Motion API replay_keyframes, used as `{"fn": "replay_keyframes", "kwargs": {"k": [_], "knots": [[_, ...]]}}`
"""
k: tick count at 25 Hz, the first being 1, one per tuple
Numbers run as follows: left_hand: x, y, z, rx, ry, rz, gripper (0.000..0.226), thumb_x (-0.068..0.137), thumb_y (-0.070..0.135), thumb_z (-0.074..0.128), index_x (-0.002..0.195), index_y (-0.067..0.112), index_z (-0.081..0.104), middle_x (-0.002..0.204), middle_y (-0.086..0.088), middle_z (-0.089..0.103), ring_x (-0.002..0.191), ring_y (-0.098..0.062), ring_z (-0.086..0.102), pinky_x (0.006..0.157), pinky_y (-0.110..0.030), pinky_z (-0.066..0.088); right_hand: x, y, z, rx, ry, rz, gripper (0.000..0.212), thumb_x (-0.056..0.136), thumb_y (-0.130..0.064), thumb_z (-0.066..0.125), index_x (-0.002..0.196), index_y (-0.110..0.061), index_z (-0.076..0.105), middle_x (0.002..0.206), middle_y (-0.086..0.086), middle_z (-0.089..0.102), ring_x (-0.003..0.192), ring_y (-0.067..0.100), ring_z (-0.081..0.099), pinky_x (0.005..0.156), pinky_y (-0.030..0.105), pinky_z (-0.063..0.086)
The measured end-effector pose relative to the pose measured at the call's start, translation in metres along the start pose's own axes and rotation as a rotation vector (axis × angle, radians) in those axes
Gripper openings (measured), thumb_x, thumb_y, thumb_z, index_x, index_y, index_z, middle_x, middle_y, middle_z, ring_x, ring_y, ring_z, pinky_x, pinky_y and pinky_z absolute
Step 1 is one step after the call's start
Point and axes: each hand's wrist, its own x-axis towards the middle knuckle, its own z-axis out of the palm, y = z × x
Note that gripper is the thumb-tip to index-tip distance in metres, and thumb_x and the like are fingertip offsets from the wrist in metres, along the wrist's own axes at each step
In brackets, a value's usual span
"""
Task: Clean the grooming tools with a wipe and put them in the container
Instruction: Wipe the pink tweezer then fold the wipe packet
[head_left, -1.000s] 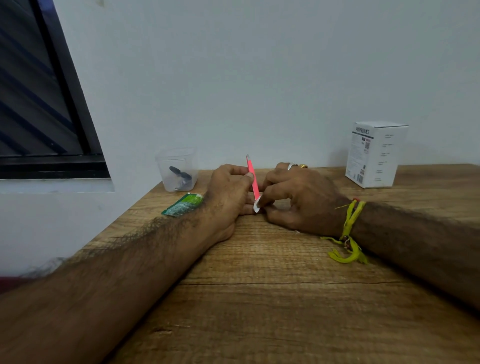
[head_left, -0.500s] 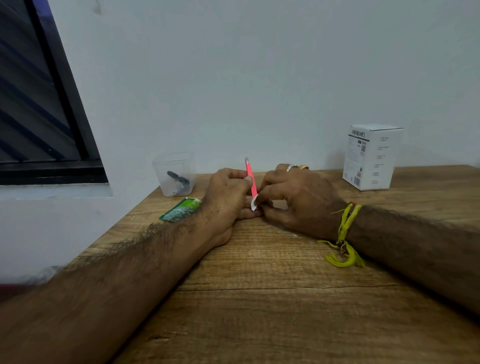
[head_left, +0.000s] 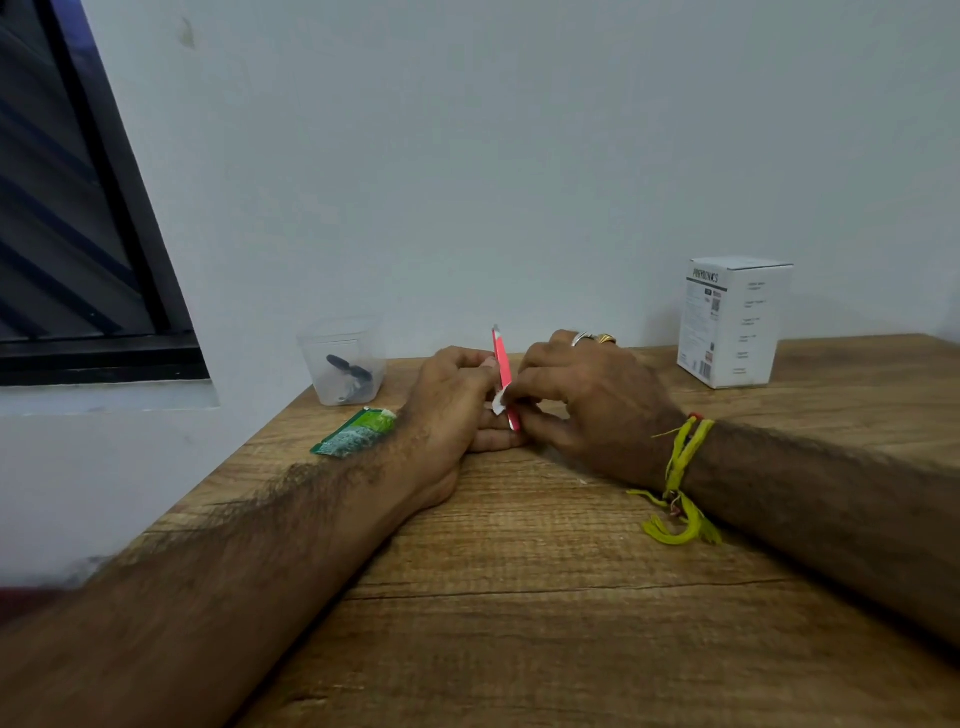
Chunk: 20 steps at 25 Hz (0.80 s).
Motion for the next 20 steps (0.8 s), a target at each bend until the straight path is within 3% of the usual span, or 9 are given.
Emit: {"fn": "replay_keyframes", "kwargs": {"k": [2,4,8,11,13,16,20], "knots": [[-0.001,0.000,0.000,-0.016,-0.001,0.003,0.021,0.097,0.015,0.062,0.116,0.007,0.058,0.096,-0.019,0.075,0.070,-0.027,0.075,0.061,-0.036,0.061,0.000,0.000,0.001,0.064,0.006,0.064,0.008,0.083,-0.023,0.068,0.088,-0.021,0.073,0.080,-0.005,0.064,0.078,0.017,0.057,0.067,0.035,0.046],[-0.003,0.000,0.001,-0.030,-0.009,0.010,0.026,0.094,0.011,0.067,0.117,0.005,0.057,0.088,-0.017,0.077,0.070,-0.030,0.076,0.061,-0.037,0.062,0.000,0.003,0.001,0.172,0.114,0.168,0.005,0.081,-0.017,0.068,0.084,-0.017,0.072,0.077,-0.006,0.063,0.073,0.013,0.056,0.065,0.036,0.048],[-0.003,-0.001,0.001,-0.028,0.008,0.051,0.020,0.100,0.008,0.060,0.118,0.004,0.054,0.098,-0.018,0.073,0.074,-0.033,0.077,0.064,-0.041,0.064,0.003,0.008,0.004,0.380,0.391,0.550,0.004,0.080,-0.016,0.070,0.079,-0.018,0.073,0.072,-0.008,0.068,0.069,0.009,0.064,0.063,0.017,0.050],[-0.005,-0.002,0.002,0.055,-0.030,0.115,0.017,0.100,0.009,0.058,0.117,0.005,0.057,0.097,-0.016,0.066,0.070,-0.027,0.076,0.064,-0.039,0.064,0.009,0.005,0.009,0.720,0.386,0.880,0.005,0.081,-0.019,0.074,0.076,-0.016,0.074,0.070,-0.001,0.072,0.072,0.017,0.071,0.062,0.029,0.057],[-0.007,-0.003,0.004,0.105,-0.045,0.176,0.019,0.099,0.006,0.060,0.118,0.008,0.055,0.092,-0.014,0.067,0.070,-0.028,0.076,0.066,-0.041,0.064,0.012,0.002,0.010,0.902,0.363,0.937,0.005,0.081,-0.012,0.073,0.076,-0.014,0.074,0.070,0.005,0.073,0.071,0.022,0.072,0.055,0.027,0.054],[-0.010,-0.002,0.004,0.155,-0.025,0.245,0.030,0.094,0.003,0.066,0.118,0.011,0.051,0.087,-0.013,0.070,0.070,-0.028,0.076,0.066,-0.045,0.064,0.015,-0.006,0.007,1.065,0.333,0.960,0.011,0.082,-0.009,0.071,0.073,-0.016,0.073,0.071,0.004,0.074,0.068,0.015,0.070,0.055,0.027,0.051],[-0.012,-0.001,0.005,0.251,-0.019,0.272,0.023,0.093,0.005,0.069,0.111,0.012,0.057,0.093,-0.015,0.072,0.069,-0.028,0.076,0.064,-0.046,0.064,0.016,-0.009,0.005,1.221,0.266,1.034,0.011,0.085,-0.009,0.068,0.077,-0.015,0.072,0.074,0.001,0.075,0.065,0.010,0.068,0.053,0.024,0.051]]}}
